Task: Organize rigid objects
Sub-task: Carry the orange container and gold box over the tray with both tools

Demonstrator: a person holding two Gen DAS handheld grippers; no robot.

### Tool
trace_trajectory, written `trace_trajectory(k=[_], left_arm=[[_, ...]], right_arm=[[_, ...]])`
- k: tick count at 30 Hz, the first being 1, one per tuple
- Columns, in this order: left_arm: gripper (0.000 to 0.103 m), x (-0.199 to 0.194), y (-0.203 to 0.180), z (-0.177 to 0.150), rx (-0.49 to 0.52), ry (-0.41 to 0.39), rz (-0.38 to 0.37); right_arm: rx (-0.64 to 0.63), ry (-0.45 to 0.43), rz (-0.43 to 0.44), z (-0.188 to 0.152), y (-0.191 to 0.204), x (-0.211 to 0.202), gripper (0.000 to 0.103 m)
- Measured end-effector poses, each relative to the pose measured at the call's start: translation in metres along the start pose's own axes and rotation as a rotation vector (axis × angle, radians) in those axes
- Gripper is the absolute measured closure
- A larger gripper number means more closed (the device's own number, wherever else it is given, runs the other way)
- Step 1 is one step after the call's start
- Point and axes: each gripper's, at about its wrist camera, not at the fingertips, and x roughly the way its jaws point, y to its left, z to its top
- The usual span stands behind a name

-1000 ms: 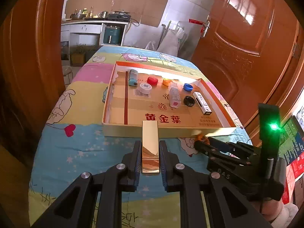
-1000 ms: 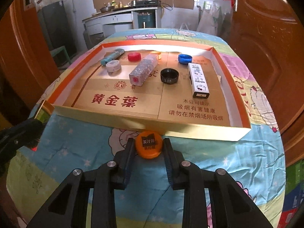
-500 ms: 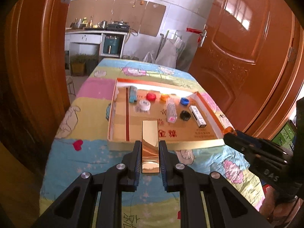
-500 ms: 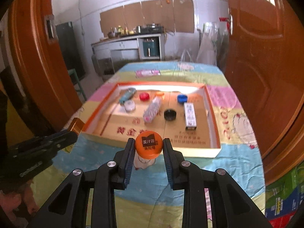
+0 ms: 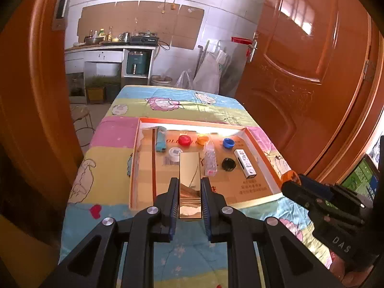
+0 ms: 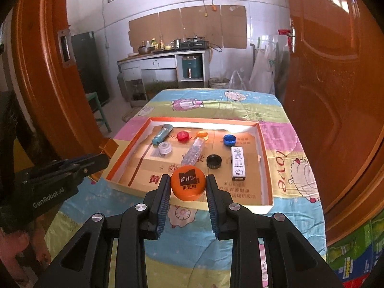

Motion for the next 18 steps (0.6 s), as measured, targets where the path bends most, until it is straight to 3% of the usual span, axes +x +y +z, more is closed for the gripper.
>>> trace_trajectory(k=[8,18], left_arm=[[0.085,0.018,-0.002,0.018,-0.015,0.007,-0.001],[0.085,0.055,0.001,0.016,-0.031,0.069,0.014]], right_arm=[[0.014,-0.009,-0.001,0.013,-0.013,0.012,0.073],[0.013,0.02,0.019,0.023,-0.024,0.045,0.073]])
